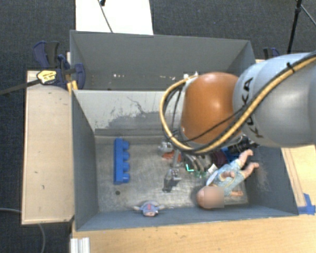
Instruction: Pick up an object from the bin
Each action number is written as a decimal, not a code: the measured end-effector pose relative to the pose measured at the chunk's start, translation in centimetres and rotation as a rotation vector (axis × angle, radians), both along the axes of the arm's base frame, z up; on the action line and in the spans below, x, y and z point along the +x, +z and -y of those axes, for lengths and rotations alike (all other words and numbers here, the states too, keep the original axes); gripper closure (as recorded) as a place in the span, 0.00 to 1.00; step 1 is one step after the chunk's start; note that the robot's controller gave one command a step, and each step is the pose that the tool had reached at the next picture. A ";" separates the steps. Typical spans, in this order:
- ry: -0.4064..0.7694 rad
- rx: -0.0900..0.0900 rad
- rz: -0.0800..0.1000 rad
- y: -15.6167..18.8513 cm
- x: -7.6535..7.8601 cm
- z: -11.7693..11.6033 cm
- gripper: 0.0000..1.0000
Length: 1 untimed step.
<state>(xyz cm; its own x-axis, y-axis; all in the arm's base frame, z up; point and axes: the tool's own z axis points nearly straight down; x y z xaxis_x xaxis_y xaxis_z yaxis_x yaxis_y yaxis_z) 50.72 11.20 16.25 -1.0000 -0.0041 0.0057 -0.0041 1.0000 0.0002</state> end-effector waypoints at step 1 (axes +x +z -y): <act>-0.003 0.001 0.007 0.3 0.2 0.0 0.00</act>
Offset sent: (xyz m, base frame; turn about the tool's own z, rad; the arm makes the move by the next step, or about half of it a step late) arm 0.0760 -0.1014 -0.0649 -0.0793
